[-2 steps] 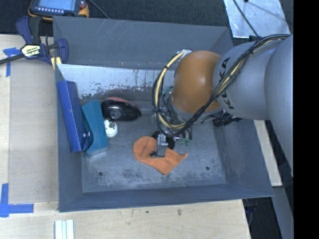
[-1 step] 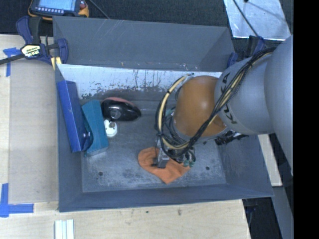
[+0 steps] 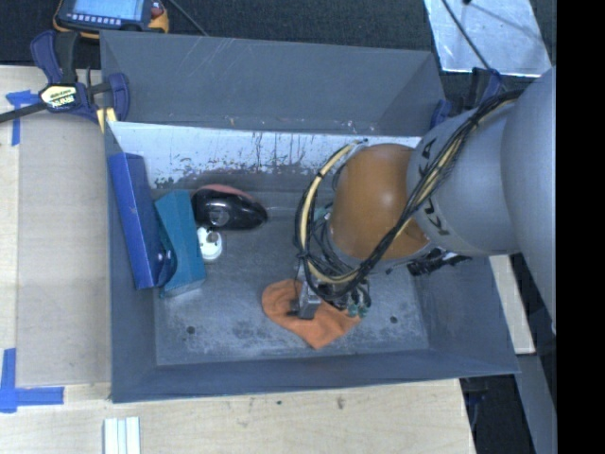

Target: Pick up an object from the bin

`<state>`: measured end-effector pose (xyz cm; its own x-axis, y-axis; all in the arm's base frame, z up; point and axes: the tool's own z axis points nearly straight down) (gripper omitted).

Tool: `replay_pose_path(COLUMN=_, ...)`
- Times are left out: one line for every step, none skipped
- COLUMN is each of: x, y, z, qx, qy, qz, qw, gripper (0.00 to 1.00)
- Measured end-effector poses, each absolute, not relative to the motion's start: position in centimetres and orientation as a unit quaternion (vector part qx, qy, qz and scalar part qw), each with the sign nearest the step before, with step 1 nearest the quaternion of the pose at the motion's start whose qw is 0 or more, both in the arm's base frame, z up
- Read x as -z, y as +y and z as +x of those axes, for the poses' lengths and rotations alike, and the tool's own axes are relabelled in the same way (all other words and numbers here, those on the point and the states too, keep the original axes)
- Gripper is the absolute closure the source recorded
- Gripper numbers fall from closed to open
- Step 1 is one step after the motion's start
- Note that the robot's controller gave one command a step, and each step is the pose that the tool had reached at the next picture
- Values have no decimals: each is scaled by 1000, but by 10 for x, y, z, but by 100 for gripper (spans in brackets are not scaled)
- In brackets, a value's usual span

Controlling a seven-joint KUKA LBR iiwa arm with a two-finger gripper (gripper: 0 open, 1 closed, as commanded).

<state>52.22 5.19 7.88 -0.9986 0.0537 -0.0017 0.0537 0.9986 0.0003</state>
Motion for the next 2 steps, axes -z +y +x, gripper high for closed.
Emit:
replay_pose_path(x=-73, y=67, z=520, qx=0, qy=1000, qz=28, qw=0, gripper=100)
replay_pose_path(x=-70, y=80, z=520, qx=0, qy=1000, qz=27, qw=1, gripper=100)
